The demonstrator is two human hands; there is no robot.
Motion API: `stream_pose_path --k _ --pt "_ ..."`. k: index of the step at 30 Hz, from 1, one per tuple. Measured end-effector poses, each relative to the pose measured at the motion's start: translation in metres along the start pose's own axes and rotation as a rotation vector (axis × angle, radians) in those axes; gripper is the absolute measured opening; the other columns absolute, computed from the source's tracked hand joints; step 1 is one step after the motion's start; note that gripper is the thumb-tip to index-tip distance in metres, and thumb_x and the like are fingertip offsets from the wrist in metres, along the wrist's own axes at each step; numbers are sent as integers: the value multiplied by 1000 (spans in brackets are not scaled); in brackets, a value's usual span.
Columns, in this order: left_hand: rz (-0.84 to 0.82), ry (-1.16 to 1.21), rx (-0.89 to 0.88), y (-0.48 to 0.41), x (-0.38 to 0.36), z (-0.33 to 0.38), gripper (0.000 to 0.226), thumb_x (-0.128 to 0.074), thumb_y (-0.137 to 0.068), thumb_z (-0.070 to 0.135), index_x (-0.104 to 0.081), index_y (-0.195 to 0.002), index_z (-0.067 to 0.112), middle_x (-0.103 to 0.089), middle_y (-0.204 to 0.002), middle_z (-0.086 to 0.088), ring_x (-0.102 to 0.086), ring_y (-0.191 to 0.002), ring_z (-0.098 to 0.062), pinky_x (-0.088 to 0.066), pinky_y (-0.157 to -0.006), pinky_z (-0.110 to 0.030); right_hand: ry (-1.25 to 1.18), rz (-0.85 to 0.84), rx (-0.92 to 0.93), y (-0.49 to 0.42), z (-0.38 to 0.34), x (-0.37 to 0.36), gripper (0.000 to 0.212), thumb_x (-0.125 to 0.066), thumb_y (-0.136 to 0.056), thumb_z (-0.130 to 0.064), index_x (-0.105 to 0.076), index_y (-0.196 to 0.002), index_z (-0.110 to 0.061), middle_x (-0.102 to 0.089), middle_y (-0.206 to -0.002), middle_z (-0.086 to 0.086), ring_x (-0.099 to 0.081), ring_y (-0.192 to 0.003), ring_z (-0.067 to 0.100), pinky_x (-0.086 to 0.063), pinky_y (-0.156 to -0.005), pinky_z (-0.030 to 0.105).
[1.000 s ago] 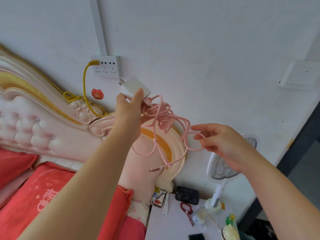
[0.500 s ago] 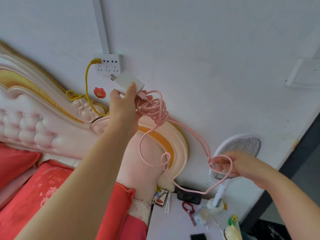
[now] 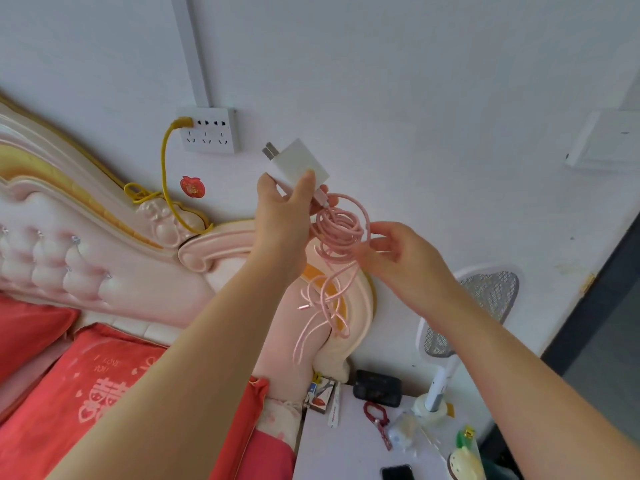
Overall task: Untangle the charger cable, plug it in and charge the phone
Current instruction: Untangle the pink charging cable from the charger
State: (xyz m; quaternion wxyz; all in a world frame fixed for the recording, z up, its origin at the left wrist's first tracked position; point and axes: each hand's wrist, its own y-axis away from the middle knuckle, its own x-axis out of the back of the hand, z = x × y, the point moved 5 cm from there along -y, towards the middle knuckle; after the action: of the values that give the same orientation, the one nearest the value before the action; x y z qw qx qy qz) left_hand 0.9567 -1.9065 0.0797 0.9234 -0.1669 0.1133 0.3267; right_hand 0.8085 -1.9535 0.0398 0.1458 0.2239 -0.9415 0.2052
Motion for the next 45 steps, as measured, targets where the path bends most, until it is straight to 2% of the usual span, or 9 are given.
stream_pose_path --k 5,7,14,21,25,29,34,41,45 --pt "-52 -36 -17 -3 1 4 11 -49 -94 21 -44 -103 17 -67 -93 -9 -70 -69 -17 -57 -69 -38 25 88 -16 -9 1 -2 11 -61 -83 -15 -62 -88 -25 -60 -70 -9 -63 -68 12 -52 -72 35" --pt "-71 -45 -9 -5 5 6 17 -49 -95 22 -42 -109 15 -68 -94 -8 -70 -70 -18 -57 -68 -39 -87 87 -60 -7 10 6 23 -52 -88 -7 -64 -79 -25 -60 -65 -4 -64 -60 13 -56 -72 40" --pt "-74 -75 33 -11 16 0 21 -48 -95 24 -43 -111 12 -66 -90 -9 -68 -76 -18 -56 -66 -37 -234 257 -149 -7 35 59 29 -44 -92 -5 -67 -81 -18 -43 -64 1 -36 -46 8 -35 -50 24" --pt "-236 17 61 -8 10 -1 30 -44 -97 25 -46 -121 9 -68 -93 -10 -69 -79 -20 -56 -68 -38 33 328 -234 -6 66 76 26 -43 -92 -8 -69 -89 -15 -54 -69 -1 -47 -52 14 -37 -50 21" --pt "-367 73 136 -3 2 -4 30 -41 -97 26 -50 -120 8 -70 -91 -10 -68 -83 -22 -54 -67 -36 177 212 -271 -6 71 58 24 -45 -90 -10 -69 -96 -10 -65 -81 3 -61 -75 21 -45 -69 27" --pt "-472 66 175 3 -6 -8 28 -39 -98 27 -51 -117 11 -71 -91 -8 -65 -88 -22 -51 -70 -38 52 126 -102 -9 35 34 20 -52 -91 -22 -65 -105 -26 -65 -109 -6 -58 -101 7 -40 -89 22" --pt "-602 -42 204 11 -14 -13 33 -40 -97 28 -49 -125 14 -66 -100 -10 -63 -91 -22 -53 -68 -36 -271 -56 60 -17 -27 18 14 -51 -89 -39 -65 -94 -40 -69 -97 -10 -63 -98 9 -49 -88 32" --pt "-641 -97 169 15 -13 -14 32 -48 -94 27 -48 -125 26 -65 -94 -5 -62 -81 -22 -52 -73 -35 -220 -70 87 -30 -52 17 39 -67 -81 -16 -57 -118 -16 -70 -96 5 -70 -83 15 -56 -74 25" --pt "-637 -144 179 15 -11 -18 59 -58 -78 41 -41 -130 20 -66 -98 -7 -64 -88 -26 -54 -76 -35 -218 -109 66 -35 -54 17 31 -61 -85 -12 -57 -116 -14 -68 -96 5 -69 -86 17 -57 -76 30"
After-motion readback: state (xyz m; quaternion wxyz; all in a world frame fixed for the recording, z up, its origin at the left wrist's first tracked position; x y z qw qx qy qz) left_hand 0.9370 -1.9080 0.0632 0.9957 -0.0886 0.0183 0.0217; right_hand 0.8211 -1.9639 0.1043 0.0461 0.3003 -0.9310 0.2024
